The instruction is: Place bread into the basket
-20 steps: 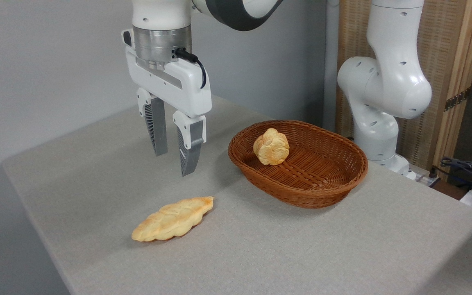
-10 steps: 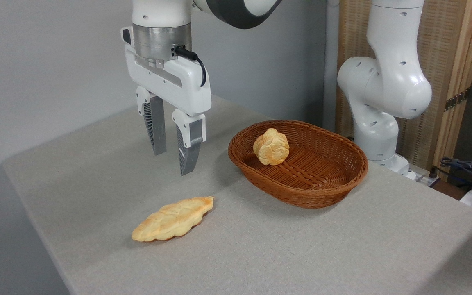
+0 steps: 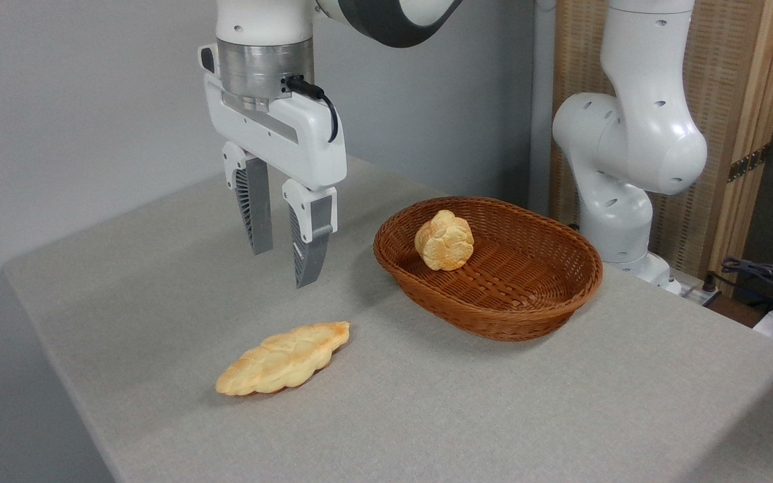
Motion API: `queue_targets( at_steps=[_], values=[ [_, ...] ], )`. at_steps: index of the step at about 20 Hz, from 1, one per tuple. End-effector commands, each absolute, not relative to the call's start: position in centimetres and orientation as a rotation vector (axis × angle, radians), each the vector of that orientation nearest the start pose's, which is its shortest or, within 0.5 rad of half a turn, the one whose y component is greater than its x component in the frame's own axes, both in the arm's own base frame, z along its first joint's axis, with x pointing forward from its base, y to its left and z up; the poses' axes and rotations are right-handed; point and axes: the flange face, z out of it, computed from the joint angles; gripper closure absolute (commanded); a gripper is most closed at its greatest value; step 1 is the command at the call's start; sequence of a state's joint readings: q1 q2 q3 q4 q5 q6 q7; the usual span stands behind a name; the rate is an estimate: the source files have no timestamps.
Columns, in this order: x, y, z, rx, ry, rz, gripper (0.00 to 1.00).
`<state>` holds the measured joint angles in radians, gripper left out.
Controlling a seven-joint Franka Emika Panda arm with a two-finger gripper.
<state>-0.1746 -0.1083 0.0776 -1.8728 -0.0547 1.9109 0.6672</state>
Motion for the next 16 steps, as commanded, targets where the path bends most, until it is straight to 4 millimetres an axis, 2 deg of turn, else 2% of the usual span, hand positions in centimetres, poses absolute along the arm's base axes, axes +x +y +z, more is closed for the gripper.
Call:
queue_targets(
  at_steps=[1,10,16],
  values=[
    [54.34,-4.86,57.61,-2.941,1.167,-0.252,0.00],
    [54.81,-4.90,57.44,-2.936,1.164,-0.262,0.00],
    [54.88,-5.69,56.98,-2.932,1.179,-0.241,0.00]
  ],
)
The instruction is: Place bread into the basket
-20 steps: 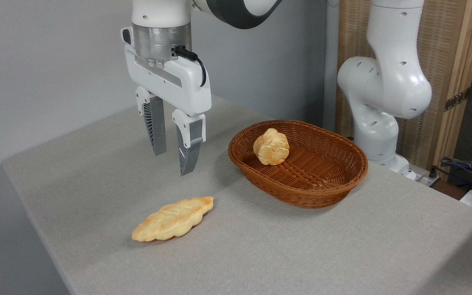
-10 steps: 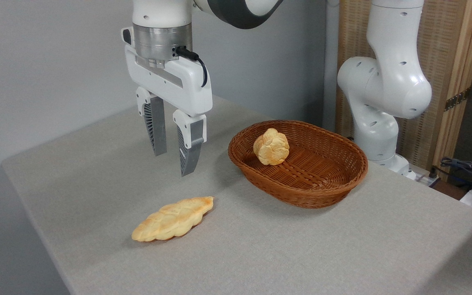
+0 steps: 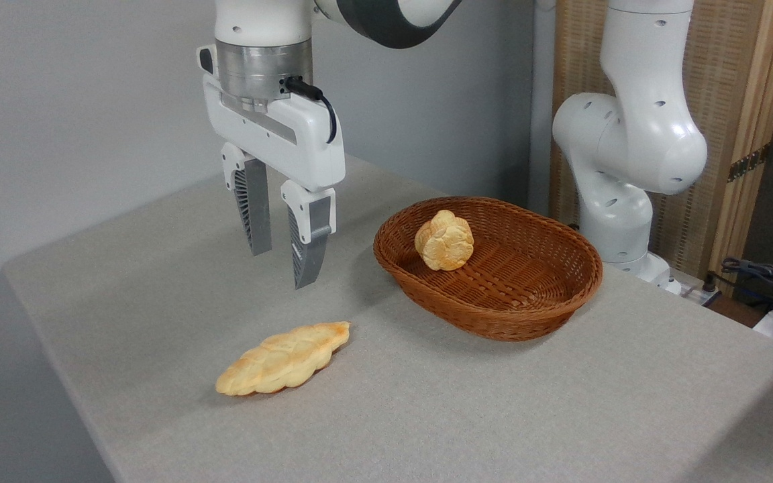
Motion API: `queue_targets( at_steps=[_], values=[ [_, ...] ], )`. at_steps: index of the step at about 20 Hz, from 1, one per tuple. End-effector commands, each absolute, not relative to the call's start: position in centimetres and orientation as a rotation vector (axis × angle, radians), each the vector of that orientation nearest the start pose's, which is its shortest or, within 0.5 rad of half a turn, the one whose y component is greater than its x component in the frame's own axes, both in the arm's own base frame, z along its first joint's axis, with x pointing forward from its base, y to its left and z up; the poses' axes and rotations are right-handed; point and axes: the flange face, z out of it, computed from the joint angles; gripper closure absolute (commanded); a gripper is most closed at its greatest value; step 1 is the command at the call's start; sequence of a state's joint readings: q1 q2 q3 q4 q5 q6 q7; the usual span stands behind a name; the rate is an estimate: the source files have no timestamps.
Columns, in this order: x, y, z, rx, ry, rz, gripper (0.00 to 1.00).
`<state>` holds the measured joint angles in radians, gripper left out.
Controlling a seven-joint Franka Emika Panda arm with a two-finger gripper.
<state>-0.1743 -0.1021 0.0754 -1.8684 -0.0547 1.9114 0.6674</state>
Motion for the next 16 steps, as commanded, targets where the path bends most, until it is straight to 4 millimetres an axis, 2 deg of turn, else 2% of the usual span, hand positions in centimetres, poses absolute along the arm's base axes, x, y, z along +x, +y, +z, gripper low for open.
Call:
queue_targets(
  at_steps=[1,6,9,14,16],
  values=[
    [54.8,-5.8,56.9,-2.932,1.182,-0.237,0.00],
    [54.9,-5.8,57.0,-2.929,1.186,-0.244,0.00],
    [55.7,-5.6,56.0,-2.927,1.177,-0.252,0.00],
    [57.6,-7.5,51.6,-2.919,1.225,-0.199,0.00],
    [57.9,-7.5,50.7,-2.906,1.255,-0.190,0.00]
  ],
)
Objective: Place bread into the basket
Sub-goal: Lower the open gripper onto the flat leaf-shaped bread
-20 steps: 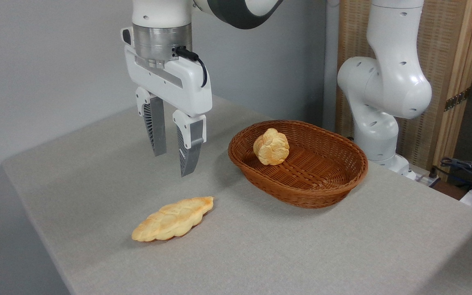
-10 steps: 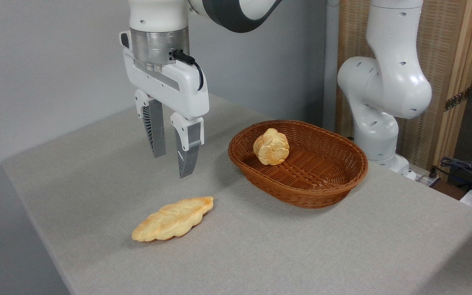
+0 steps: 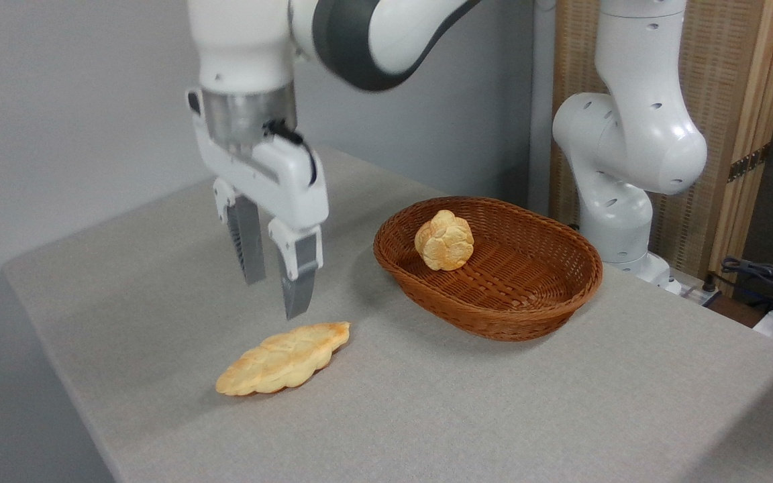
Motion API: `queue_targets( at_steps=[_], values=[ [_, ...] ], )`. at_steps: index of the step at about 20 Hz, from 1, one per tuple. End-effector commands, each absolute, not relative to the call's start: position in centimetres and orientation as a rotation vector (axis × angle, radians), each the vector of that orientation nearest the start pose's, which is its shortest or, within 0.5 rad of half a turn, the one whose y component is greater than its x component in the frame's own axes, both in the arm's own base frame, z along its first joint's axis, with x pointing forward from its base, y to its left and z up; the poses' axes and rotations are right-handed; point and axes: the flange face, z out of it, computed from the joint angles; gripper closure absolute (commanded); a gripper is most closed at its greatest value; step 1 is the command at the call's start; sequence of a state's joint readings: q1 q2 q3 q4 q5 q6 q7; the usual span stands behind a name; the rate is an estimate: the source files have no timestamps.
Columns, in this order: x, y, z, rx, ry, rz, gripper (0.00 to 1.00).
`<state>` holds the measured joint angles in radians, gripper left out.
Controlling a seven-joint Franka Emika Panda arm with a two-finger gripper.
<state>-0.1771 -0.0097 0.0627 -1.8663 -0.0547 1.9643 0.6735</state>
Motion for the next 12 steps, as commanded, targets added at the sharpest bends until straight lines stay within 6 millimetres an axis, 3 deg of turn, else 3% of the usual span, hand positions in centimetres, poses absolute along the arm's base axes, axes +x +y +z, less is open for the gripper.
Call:
queue_targets(
  at_steps=[1,4,10,12],
  values=[
    [57.9,-7.4,50.5,-2.903,1.264,-0.183,0.00],
    [58.2,-7.6,47.7,-2.898,1.312,-0.107,0.00],
    [58.7,-8.4,44.3,-2.905,1.339,-0.017,0.00],
    [58.8,-10.1,42.9,-2.889,1.381,0.006,0.00]
  ],
)
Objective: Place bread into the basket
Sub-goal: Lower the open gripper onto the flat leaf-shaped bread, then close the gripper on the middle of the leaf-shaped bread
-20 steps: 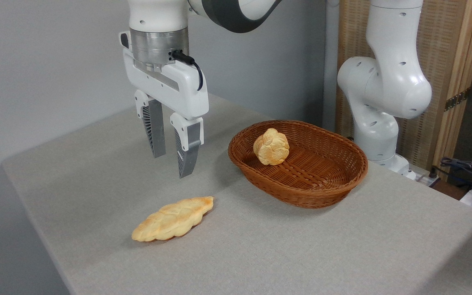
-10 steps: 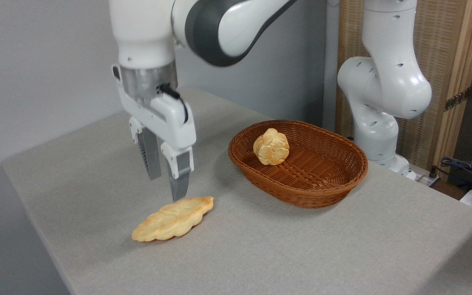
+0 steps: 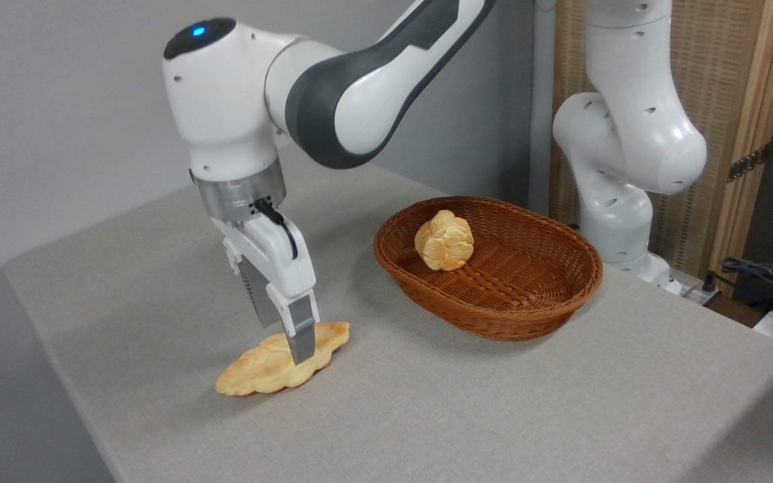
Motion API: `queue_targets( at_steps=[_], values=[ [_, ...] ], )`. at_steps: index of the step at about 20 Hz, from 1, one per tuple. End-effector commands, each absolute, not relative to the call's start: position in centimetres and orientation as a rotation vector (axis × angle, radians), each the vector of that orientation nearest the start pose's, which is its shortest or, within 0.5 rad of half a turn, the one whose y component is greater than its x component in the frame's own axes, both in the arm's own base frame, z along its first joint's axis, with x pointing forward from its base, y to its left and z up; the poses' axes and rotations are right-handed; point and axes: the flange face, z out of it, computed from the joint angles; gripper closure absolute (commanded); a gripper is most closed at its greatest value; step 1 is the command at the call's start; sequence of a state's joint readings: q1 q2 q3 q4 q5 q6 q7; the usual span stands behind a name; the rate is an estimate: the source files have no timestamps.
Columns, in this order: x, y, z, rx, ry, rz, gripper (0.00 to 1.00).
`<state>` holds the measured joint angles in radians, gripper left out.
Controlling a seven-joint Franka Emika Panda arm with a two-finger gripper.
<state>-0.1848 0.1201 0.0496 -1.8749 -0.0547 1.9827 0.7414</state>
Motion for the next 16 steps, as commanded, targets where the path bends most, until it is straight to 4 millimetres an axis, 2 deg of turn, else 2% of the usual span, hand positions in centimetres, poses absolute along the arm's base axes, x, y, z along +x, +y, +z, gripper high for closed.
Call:
queue_targets(
  at_steps=[1,5,14,16],
  values=[
    [58.8,-10.2,42.7,-2.889,1.383,0.011,0.00],
    [58.8,-11.3,41.7,-2.873,1.415,0.037,0.00],
    [59.5,-9.8,41.0,-2.825,1.408,0.041,0.00],
    [59.6,-9.6,40.1,-2.774,1.460,0.071,0.00]
  ],
)
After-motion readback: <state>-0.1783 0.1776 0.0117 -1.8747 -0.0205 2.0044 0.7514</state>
